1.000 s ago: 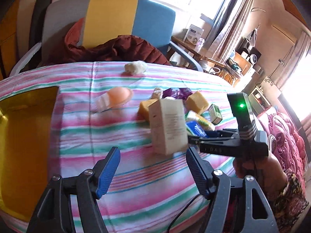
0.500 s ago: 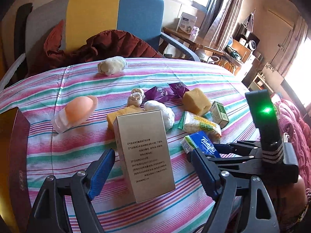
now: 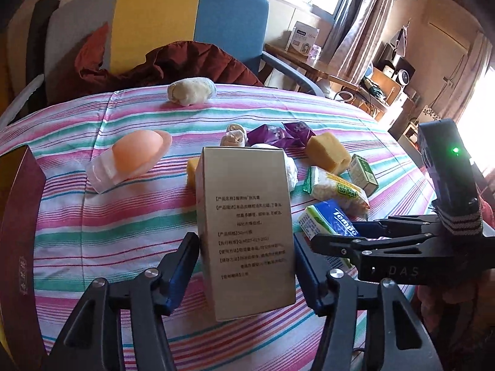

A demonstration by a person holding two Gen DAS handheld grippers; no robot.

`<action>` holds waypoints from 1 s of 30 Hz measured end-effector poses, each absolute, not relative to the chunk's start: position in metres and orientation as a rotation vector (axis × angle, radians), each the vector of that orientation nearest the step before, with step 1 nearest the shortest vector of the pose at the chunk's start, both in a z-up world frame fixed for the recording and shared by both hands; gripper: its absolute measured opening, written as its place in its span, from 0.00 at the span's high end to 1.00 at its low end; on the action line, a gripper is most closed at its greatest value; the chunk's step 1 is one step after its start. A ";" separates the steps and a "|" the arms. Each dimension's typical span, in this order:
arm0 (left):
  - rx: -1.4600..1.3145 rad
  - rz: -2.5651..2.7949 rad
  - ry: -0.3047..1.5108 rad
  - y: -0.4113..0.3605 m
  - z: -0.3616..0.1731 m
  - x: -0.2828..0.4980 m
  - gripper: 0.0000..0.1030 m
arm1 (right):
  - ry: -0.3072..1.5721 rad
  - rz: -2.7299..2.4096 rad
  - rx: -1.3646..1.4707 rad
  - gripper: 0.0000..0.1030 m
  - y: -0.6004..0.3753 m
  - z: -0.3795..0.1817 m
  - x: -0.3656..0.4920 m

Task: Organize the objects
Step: 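Grasp the white medicine box with the left tool while the right tool holds the tissue pack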

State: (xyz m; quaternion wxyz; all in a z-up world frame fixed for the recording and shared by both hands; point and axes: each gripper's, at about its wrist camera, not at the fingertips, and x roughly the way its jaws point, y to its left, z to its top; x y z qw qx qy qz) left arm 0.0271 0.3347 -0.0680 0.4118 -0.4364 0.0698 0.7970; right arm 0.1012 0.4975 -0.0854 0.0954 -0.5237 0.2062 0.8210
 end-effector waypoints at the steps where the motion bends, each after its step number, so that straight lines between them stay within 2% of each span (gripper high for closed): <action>1: -1.092 2.006 0.165 0.332 -0.067 0.028 0.45 | 0.613 2.441 -1.553 0.48 0.496 -0.085 0.101; 7: -1.052 2.022 0.170 0.317 -0.058 0.035 0.51 | 0.625 2.450 -1.548 0.48 0.496 -0.085 0.100; 16: -1.086 2.034 0.130 0.294 -0.052 0.037 0.51 | 0.615 2.457 -1.544 0.49 0.494 -0.085 0.097; 23: -1.157 2.069 0.289 0.297 -0.054 0.039 0.51 | 0.603 2.458 -1.551 0.48 0.495 -0.086 0.095; 30: -1.145 2.096 0.320 0.302 -0.067 0.038 0.49 | 0.608 2.458 -1.553 0.48 0.496 -0.086 0.097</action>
